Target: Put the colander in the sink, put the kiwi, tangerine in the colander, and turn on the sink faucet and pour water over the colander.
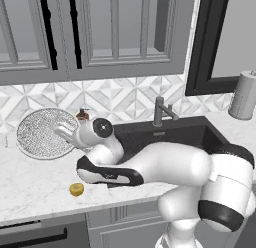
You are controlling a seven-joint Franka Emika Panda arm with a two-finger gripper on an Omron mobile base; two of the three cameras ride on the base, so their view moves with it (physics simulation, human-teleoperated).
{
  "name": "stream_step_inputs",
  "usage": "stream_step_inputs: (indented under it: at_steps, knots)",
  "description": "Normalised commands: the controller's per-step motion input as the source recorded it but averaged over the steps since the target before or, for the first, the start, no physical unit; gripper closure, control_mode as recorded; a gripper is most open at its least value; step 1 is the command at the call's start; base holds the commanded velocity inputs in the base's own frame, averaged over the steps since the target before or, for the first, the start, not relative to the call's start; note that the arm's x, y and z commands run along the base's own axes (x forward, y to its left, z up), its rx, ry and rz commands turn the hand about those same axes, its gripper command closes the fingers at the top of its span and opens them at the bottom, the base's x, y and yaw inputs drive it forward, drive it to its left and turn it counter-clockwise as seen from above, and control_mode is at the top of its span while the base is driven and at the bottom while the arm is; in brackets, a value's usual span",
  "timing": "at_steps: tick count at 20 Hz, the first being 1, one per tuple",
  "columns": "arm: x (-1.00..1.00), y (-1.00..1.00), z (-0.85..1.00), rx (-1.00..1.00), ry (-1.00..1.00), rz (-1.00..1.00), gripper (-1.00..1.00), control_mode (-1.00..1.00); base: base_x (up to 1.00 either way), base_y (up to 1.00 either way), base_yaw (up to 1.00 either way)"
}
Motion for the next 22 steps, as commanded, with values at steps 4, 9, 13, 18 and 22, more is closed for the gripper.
stream_step_inputs:
  at_steps: [4, 9, 13, 18, 22]
  knots:
    - [-0.46, -0.56, 0.53, 0.14, 0.09, 0.0, 1.0, -1.0, 0.0, 0.0, 0.0]
    - [-0.39, -0.6, 0.5, 0.05, 0.15, 0.0, 1.0, -1.0, 0.0, 0.0, 0.0]
    - [-0.44, -0.67, 0.38, 0.0, 0.2, 0.0, 1.0, -1.0, 0.0, 0.0, 0.0]
    - [-0.31, -0.71, 0.33, 0.03, 0.29, -0.03, 1.0, -1.0, 0.0, 0.0, 0.0]
    - [-0.32, -0.81, 0.2, 0.0, 0.12, 0.0, 1.0, -1.0, 0.0, 0.0, 0.0]
